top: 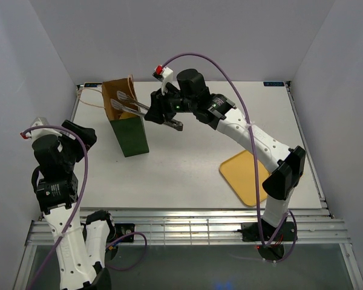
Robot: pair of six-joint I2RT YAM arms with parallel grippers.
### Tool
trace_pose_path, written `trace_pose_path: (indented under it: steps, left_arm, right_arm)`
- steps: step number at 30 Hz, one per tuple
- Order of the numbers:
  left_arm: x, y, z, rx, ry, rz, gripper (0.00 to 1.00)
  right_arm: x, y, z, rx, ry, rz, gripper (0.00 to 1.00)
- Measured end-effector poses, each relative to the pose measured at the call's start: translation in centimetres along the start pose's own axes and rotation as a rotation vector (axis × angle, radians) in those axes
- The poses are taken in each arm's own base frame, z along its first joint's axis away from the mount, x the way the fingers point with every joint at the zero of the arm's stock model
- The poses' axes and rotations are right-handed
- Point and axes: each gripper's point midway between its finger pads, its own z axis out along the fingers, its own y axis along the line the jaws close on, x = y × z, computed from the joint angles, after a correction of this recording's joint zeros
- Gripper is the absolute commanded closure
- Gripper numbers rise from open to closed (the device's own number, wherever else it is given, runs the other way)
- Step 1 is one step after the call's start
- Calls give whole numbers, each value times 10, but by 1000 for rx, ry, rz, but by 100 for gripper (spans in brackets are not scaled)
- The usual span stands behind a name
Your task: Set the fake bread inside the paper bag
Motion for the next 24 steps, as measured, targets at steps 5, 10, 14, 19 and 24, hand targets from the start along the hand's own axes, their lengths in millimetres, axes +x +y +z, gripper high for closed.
trace_pose_path:
  steps: [5, 10, 14, 19, 24]
  left_arm:
    - [9, 1, 3, 12, 22, -9, 2]
    - [10, -4, 6, 40, 30, -14, 2]
    - [9, -9, 8, 67, 37, -14, 2]
    - [11, -16, 9, 103, 51, -12, 2]
    - [12, -24, 12, 147, 66, -9, 2]
  right_arm:
    - [8, 10, -42, 46, 14, 7, 53]
    - [-5, 31, -111, 103, -56, -18, 52]
    - [-4, 33, -167, 221, -100, -23, 52]
    - [44, 5, -209, 448, -3, 42, 50]
    - [103, -27, -242, 697, 170, 138, 46]
